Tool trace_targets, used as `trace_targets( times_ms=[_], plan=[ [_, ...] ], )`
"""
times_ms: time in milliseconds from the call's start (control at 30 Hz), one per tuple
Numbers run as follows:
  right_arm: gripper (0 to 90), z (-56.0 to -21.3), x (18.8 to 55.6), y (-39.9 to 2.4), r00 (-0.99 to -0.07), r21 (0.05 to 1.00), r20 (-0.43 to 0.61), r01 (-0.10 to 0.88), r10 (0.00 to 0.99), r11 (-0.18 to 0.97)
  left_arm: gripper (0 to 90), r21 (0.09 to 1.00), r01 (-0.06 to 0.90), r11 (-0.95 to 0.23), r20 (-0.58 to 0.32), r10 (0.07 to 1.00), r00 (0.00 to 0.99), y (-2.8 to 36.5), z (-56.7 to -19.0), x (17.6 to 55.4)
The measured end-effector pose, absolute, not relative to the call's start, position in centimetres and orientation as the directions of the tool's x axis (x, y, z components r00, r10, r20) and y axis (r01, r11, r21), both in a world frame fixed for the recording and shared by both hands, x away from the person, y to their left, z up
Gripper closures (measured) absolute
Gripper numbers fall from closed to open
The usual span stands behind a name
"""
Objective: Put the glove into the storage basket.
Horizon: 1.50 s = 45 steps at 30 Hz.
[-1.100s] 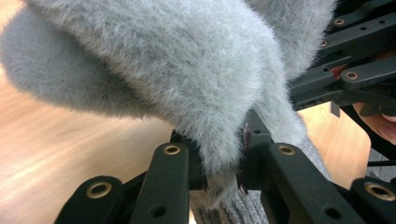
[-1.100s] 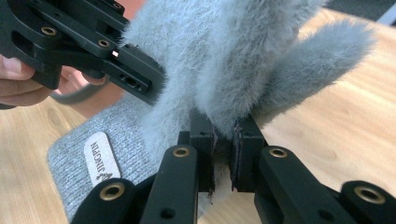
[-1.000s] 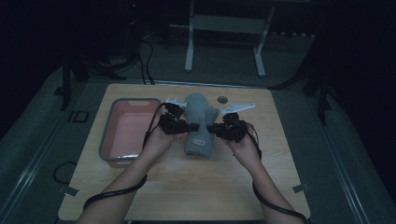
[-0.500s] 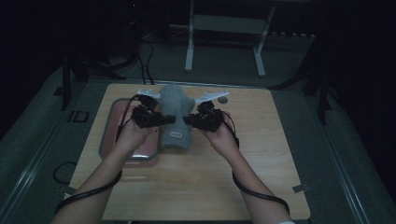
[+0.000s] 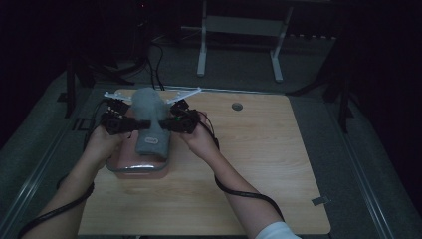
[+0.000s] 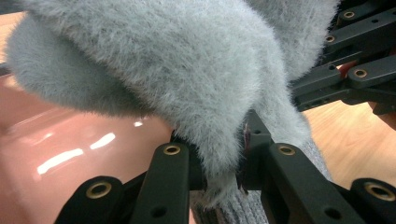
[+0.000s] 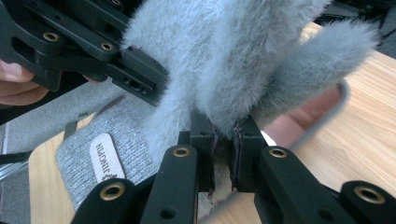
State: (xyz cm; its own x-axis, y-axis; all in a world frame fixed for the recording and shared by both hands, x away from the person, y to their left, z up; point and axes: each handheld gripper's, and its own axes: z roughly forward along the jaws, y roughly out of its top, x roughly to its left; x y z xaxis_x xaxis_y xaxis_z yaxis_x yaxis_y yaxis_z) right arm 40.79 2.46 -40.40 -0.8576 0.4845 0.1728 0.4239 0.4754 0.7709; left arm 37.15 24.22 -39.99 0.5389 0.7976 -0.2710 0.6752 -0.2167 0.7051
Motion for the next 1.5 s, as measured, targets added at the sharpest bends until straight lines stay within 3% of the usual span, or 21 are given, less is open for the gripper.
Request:
trace_targets(
  times_ms=[233,533,1000,1367,1500],
  plan=[
    [82.2,-42.9,41.5,4.9,-0.853,0.731,0.192,0.455,0.486,0.509,77.3,0.660,0.722,-0.207,-0.294,0.814,0.502,26.2,-43.2,37.8],
    [82.1,-47.5,42.9,6.2,-0.828,0.630,0.183,0.512,0.530,0.584,77.1,0.578,0.785,-0.225,-0.310,0.829,0.465,25.7,-47.7,39.5],
    [80.4,-49.9,43.8,8.4,-0.813,0.521,0.111,0.538,0.572,0.662,75.9,0.467,0.852,-0.236,-0.296,0.866,0.402,25.2,-50.7,41.0],
    [64.7,-49.1,43.8,8.0,-0.836,0.544,0.083,0.494,0.543,0.678,60.2,0.457,0.860,-0.226,-0.227,0.905,0.359,24.7,-51.0,41.2],
    [59.3,-48.3,44.0,7.1,-0.838,0.573,0.099,0.488,0.536,0.658,46.7,0.515,0.837,-0.184,-0.209,0.920,0.331,25.0,-50.3,40.8]
  ],
)
